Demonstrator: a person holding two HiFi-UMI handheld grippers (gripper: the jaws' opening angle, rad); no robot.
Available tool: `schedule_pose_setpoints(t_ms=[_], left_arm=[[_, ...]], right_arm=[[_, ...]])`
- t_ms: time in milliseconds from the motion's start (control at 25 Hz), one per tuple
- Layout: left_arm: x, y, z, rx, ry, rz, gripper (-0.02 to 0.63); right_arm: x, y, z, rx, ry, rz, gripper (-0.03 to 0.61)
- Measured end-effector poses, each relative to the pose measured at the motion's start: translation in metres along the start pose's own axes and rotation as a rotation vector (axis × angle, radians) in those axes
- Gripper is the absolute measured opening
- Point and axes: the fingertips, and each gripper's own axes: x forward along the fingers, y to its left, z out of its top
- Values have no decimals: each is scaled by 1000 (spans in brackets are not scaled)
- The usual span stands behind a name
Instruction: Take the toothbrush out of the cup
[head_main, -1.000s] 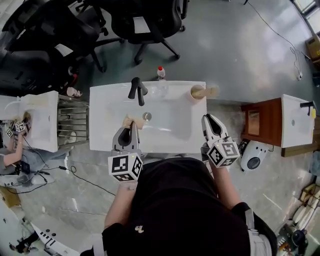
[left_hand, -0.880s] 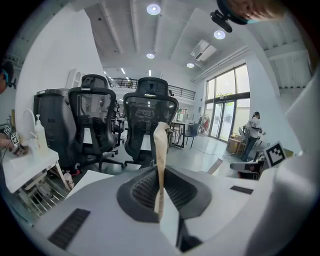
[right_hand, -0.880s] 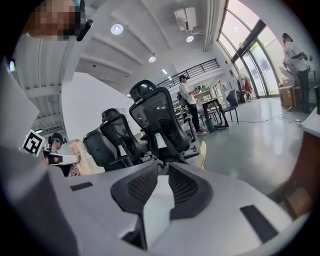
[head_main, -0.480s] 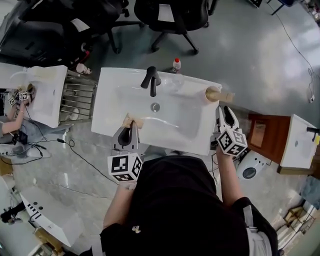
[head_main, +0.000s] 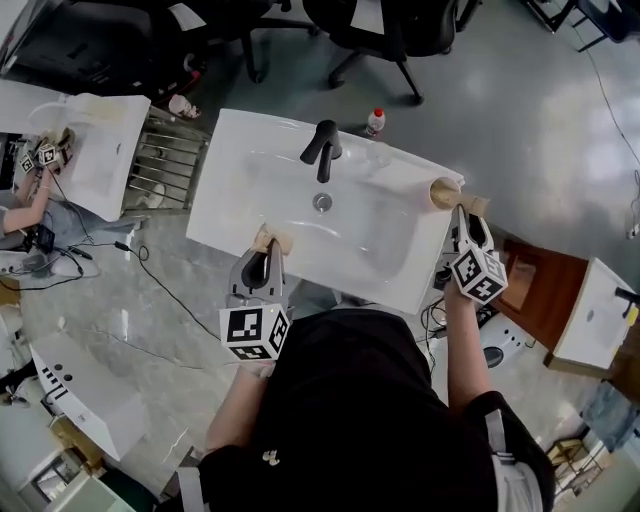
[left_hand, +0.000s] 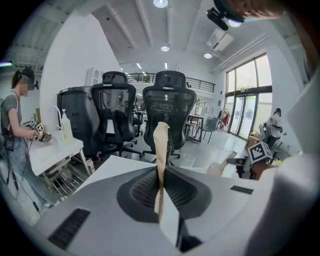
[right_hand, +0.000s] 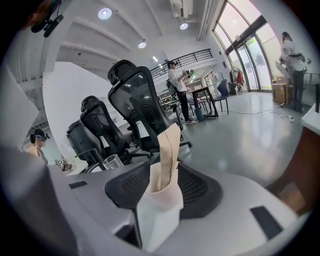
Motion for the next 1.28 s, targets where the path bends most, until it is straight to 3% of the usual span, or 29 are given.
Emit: schedule_pose_setpoints(t_ms=[240,600,1280], left_arm=[[-6,3,-4,-8,4,24,38],[-13,6,-8,-13,-4,33,38],[-15,5,5,-22,-68,-14,38]], right_arm=[[13,-6,2,-1,4,-14,161],[17,-5,4,-56,-5,-38,71],[-11,31,50,-123,-75,-1,64]])
